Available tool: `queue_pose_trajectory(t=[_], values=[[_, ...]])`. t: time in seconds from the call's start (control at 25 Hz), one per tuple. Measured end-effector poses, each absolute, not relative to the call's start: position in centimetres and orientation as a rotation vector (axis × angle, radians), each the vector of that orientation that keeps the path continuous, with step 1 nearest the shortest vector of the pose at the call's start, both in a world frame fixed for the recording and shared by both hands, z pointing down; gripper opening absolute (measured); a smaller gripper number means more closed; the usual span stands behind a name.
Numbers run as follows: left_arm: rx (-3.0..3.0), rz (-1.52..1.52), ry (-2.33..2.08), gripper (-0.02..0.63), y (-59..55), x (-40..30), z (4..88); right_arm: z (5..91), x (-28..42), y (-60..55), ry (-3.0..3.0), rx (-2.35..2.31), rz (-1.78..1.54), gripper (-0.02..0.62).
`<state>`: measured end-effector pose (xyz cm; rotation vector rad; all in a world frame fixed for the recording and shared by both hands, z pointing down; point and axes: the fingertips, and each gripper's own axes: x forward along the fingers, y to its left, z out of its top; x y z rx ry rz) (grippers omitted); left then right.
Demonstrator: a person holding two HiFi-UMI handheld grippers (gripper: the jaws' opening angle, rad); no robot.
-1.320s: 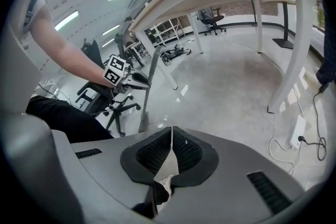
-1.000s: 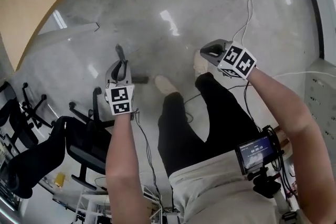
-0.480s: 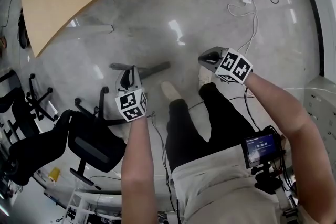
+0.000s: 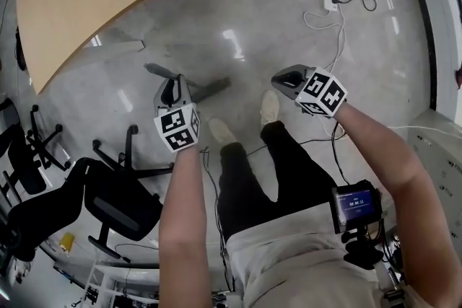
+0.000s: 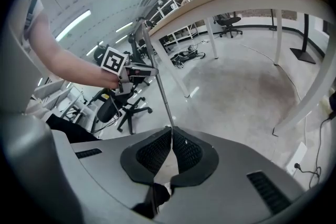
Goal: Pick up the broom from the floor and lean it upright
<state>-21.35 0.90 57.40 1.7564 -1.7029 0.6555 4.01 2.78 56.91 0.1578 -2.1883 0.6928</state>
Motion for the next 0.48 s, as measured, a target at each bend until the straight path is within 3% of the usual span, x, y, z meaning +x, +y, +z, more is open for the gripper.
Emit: queue_pose_trajectory(t=[0.48], values=[[1.893,0.753,-1.69,0.074,-5.5,-20.5,57.1,57.6,4.6,1.7,-2.179,0.177,0.709,0.018]])
